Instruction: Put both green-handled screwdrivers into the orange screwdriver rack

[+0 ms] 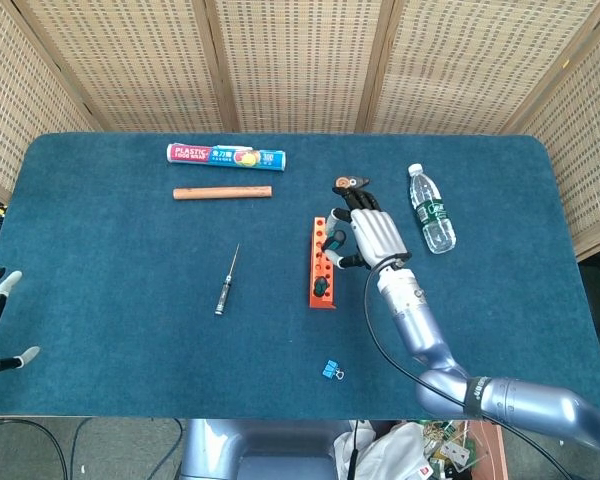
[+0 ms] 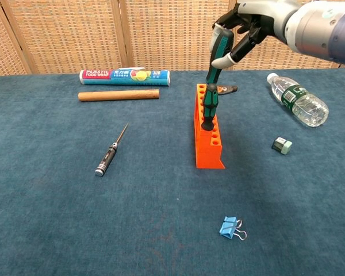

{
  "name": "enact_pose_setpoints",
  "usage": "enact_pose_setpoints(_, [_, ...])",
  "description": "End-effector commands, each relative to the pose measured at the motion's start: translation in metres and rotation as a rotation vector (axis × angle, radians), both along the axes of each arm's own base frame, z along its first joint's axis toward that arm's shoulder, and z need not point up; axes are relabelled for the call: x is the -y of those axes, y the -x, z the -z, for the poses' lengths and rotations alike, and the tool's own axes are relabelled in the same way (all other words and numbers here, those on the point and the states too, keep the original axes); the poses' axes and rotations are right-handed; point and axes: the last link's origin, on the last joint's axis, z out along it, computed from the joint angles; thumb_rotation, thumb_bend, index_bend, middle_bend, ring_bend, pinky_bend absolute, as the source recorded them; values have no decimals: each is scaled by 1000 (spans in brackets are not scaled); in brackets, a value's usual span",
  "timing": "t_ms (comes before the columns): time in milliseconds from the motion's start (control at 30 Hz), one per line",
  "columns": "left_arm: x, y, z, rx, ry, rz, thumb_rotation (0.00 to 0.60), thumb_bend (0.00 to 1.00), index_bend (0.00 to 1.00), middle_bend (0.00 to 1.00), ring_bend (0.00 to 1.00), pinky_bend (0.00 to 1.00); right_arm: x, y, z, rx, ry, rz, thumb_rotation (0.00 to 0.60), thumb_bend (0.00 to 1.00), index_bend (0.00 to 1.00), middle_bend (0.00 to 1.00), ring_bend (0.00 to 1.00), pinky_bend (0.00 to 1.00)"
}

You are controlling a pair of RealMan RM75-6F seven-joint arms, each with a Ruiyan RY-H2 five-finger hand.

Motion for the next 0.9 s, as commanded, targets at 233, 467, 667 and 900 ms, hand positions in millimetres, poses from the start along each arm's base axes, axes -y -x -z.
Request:
enact_pose_setpoints(233, [-3,3,-1,8,-3,-10,600,0,0,0,0,0,7,-9,12,-74,-32,-5,600,399,617,82,0,0])
enact_pose_setpoints(467, [-5,5,-2,13,-1,-18,600,0,0,0,0,0,11,-14,22,-97,-43,-1,600,399,617,82,0,0])
enact_pose_setpoints(667, [-7,8,-3,28,8,-32,600,0,0,0,0,0,15,-15,40,-136,-65,8,600,399,617,82,0,0])
enact_pose_setpoints(900, [-9,9,-2,26,14,-36,600,0,0,0,0,0,18,-13,44,-146,-70,11,600,399,617,82,0,0])
